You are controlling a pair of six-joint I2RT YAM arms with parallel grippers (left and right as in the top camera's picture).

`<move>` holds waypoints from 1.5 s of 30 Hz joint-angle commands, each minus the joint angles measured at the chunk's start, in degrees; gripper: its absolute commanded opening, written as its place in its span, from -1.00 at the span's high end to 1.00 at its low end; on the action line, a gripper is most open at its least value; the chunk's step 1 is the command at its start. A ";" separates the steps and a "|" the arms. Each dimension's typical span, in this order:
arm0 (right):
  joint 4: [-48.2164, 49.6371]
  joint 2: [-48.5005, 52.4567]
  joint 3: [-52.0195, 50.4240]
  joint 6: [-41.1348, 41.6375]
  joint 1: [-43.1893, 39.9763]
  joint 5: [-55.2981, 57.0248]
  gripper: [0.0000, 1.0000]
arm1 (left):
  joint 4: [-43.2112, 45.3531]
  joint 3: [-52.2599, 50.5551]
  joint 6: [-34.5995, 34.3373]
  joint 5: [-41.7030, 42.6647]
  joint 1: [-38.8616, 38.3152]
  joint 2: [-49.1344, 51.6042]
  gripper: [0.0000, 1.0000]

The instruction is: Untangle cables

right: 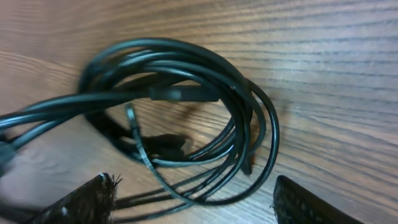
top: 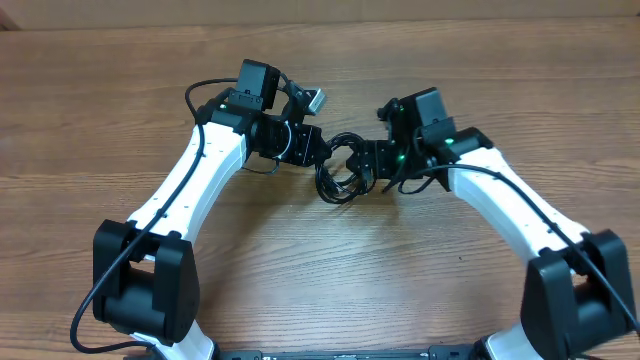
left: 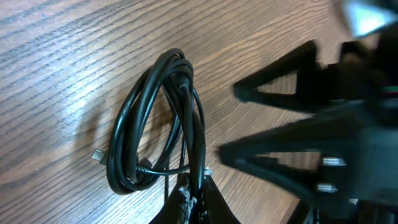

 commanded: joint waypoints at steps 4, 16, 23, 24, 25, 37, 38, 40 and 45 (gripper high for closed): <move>3.23 5.84 0.87 4.15 1.11 5.01 -0.48 | 0.26 1.16 -1.03 3.32 -0.55 -1.68 0.92; 6.82 8.87 0.87 9.88 1.11 14.45 0.79 | -0.81 1.14 -1.03 -2.69 -0.48 -1.68 0.92; 0.28 8.85 1.51 10.19 -0.90 21.49 0.92 | -4.28 1.14 -1.01 -13.07 0.61 -1.68 0.92; -1.88 8.85 2.03 11.30 -1.64 23.80 0.92 | -4.92 1.14 -1.03 -14.73 1.14 -1.68 0.92; -4.00 8.83 2.62 12.52 -2.34 25.86 0.92 | -5.64 1.14 -1.05 -16.24 1.79 -1.68 0.92; -19.52 2.25 13.94 14.56 -8.55 29.03 0.92 | -9.05 1.16 -7.30 -25.00 10.99 -1.99 0.92; -19.80 1.20 14.40 14.56 -8.55 29.03 0.92 | -8.98 1.16 -7.48 -25.03 11.34 -2.19 0.92; -20.15 -0.94 14.86 14.53 -8.55 29.03 0.92 | -8.59 1.16 -7.67 -25.05 11.89 -2.73 0.92; -20.20 -4.48 14.86 9.94 -8.35 19.58 0.05 | -6.84 1.22 -9.09 -19.74 12.00 -4.87 0.57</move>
